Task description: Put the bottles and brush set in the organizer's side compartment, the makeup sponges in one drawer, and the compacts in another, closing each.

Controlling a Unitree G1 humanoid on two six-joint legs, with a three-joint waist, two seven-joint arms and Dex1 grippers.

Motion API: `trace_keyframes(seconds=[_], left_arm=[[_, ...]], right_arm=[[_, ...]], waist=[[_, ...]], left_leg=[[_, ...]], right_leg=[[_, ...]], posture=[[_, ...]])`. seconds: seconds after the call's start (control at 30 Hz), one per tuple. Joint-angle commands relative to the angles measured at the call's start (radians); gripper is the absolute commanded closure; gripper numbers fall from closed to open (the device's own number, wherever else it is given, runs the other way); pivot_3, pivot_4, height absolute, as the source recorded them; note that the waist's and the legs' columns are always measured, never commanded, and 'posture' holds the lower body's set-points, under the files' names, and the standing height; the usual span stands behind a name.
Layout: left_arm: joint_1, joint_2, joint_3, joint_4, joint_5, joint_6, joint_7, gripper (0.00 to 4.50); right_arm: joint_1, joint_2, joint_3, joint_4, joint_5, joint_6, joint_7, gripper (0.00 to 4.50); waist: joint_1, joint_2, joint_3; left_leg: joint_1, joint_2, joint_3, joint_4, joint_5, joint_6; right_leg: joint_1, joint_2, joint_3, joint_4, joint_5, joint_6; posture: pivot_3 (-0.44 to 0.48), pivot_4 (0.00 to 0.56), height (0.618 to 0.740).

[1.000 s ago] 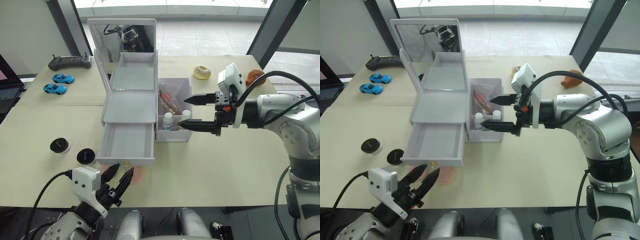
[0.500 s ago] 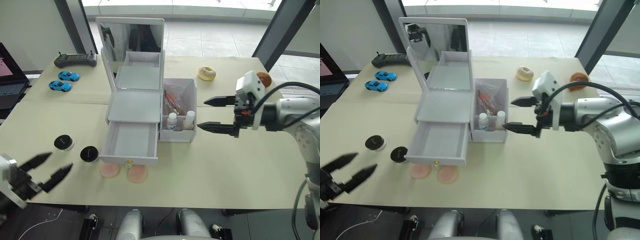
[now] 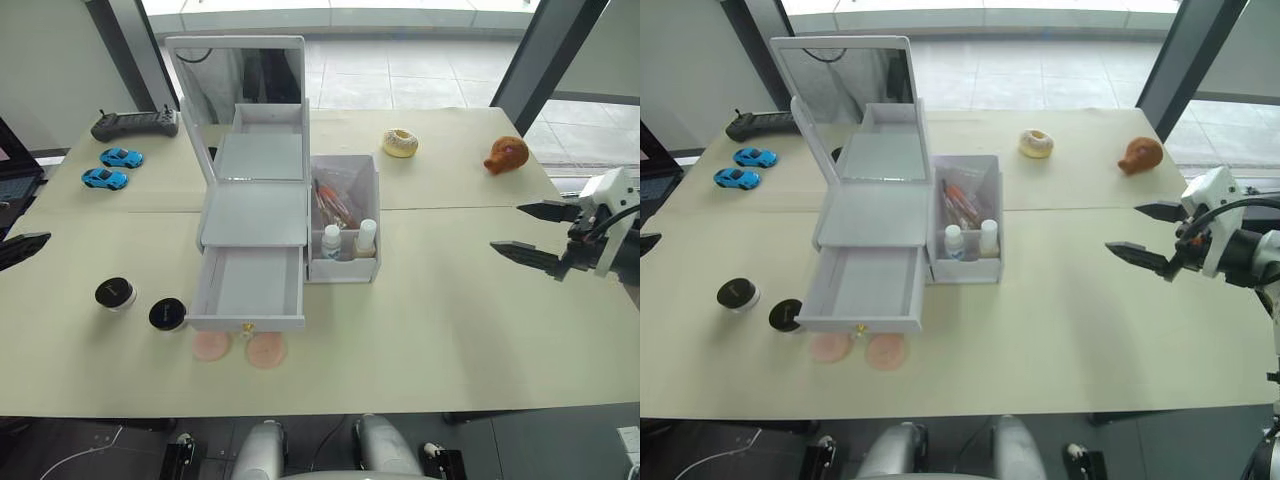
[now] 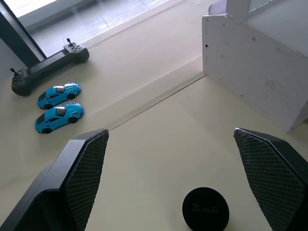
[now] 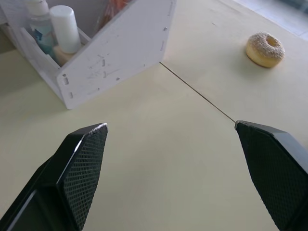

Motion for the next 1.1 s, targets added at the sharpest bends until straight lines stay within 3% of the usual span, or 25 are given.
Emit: trace_keyframes(seconds=[0.03,0.13,0.33,0.4,0.5,0.67,0.77,0.93,1.1], left_arm=[[-0.07,0.001,-0.025,0.062,0.032,-0.037,-0.038,0.02],[-0.111,-0.009,-0.026,0.087,0.028,-0.003,-0.042,0.02],[-0.041,-0.023,0.048,-0.038,-0.045,0.137,-0.068,0.02],[0.197,-0.066,0.192,-0.233,-0.072,0.169,-0.123,0.02],[0.501,-0.184,0.376,-0.513,-0.095,0.196,-0.133,0.02],[0.797,-0.345,0.46,-0.854,-0.064,0.178,-0.091,0.02],[0.894,-0.447,0.439,-1.098,-0.109,0.227,-0.011,0.02],[0.947,-0.554,0.355,-1.331,-0.151,0.296,0.133,0.02],[0.97,-0.646,0.096,-1.496,-0.079,0.329,0.298,0.02]], right_arm=[[0.022,-0.009,-0.065,-0.041,0.024,-0.027,0.007,0.0],[0.029,-0.009,-0.069,-0.095,0.044,0.003,-0.001,0.0],[-0.074,-0.03,-0.004,-0.284,0.213,0.235,0.029,0.0],[-0.17,-0.061,0.056,-0.376,0.343,0.371,0.09,0.0],[-0.287,-0.077,0.151,-0.418,0.397,0.445,0.159,0.0],[-0.403,-0.055,0.269,-0.413,0.371,0.451,0.217,0.0],[-0.445,-0.045,0.32,-0.415,0.365,0.458,0.248,0.0],[-0.432,-0.053,0.333,-0.437,0.356,0.467,0.25,0.0],[-0.368,-0.072,0.287,-0.492,0.384,0.5,0.21,0.0]], waist=[[-0.001,0.0,0.0],[-0.002,0.0,0.0],[-0.003,-0.001,0.0],[-0.007,0.001,0.0],[-0.02,0.005,0.0],[-0.003,-0.006,-0.001],[0.013,-0.006,-0.001],[0.032,-0.009,-0.004],[0.027,-0.009,-0.005]], left_leg=[[0.0,0.0,0.0,0.0,0.0,0.0],[0.0,0.0,0.0,0.001,0.0,0.0],[-0.001,0.002,0.0,0.001,0.0,0.0],[-0.001,0.003,0.0,0.001,0.0,0.0],[0.001,0.011,0.005,-0.002,0.0,0.0],[0.001,0.017,0.005,-0.002,0.0,0.0],[0.001,0.017,0.009,-0.001,0.0,0.0],[-0.001,0.017,0.018,0.001,0.0,0.0],[0.0,0.016,0.022,0.001,0.0,0.0]], right_leg=[[0.0,0.0,0.0,0.001,0.0,0.0],[0.0,0.001,0.0,0.002,-0.001,0.001],[-0.002,0.002,0.001,0.004,-0.001,0.002],[-0.002,0.002,0.0,0.004,0.0,0.001],[-0.004,-0.002,0.002,0.003,0.001,-0.001],[-0.007,-0.001,-0.004,0.001,0.001,-0.01],[-0.009,-0.002,-0.007,-0.001,-0.003,-0.017],[-0.006,-0.004,-0.005,-0.002,-0.001,-0.009],[-0.005,-0.002,-0.001,-0.002,0.001,-0.007]], posture=[[0.0,0.15,0.74],[0.0,0.15,0.74],[0.0,0.15,0.74],[0.0,0.15,0.74],[0.0,0.15,0.74],[0.0,0.15,0.74],[0.0,0.15,0.74],[0.0,0.15,0.74],[0.0,0.15,0.74]])
